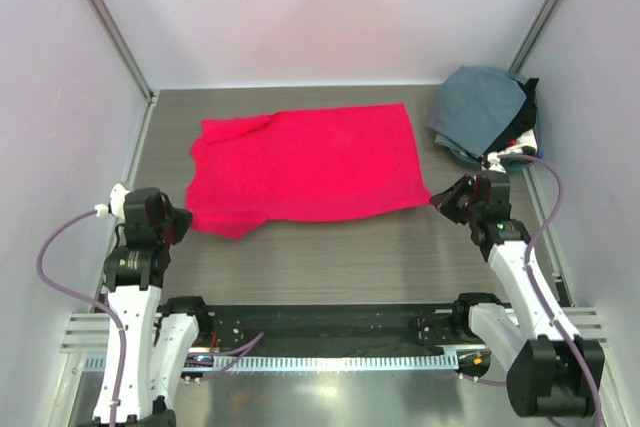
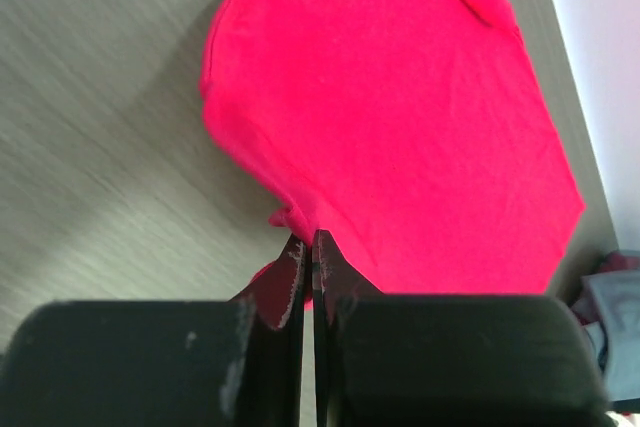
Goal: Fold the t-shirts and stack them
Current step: Flatten the tshirt out, then fold the tshirt
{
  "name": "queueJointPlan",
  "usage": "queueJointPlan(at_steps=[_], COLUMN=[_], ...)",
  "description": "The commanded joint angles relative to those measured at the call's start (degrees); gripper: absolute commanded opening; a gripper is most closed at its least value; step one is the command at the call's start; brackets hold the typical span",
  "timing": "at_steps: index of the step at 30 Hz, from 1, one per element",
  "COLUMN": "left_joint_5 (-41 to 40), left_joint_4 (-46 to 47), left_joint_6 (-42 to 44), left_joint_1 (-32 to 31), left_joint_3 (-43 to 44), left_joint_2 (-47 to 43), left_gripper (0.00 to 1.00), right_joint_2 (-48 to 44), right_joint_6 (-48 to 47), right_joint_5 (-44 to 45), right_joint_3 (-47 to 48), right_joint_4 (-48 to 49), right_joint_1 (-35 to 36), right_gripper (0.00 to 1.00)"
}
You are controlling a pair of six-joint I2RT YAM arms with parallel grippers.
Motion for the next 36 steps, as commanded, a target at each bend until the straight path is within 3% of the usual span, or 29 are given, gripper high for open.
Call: queueJointPlan(at_steps=[1,5,10,22,36], left_joint_5=[-1.8,-1.1,-0.7,-6.5,-6.7], left_joint_4=[-3.4,-3.8,0.0,5.8,14.3], left_joint_6=[0.6,-1.4,-2.8,-2.6,-8.8], left_joint_1=[-0.1,-0.1,-0.1,-0.1,-0.1], left_joint_3=[-2.1,-6.2,-8.3,5.3,10.1], left_joint_2=[-2.6,-2.2,1.8,17.5,29.5], left_gripper=[0.00,0.00,0.00,0.00,0.00], right_joint_2=[-6.1,-8.4,-2.5,14.6,27.9], right_joint_6=[-1.4,-1.7,-2.7,-2.0,-0.1], right_joint_5=[3.0,2.3,0.4,2.7,5.3], right_joint_3=[-2.0,-3.7,-2.3,7.6,18.3], right_joint_4=[-3.4,-4.7,-4.6,0.2,3.5], right_joint_1=[-0.3,-0.3,-0.3,-0.3,-0.3], right_gripper=[0.01,0.01,0.01,0.01,0.01])
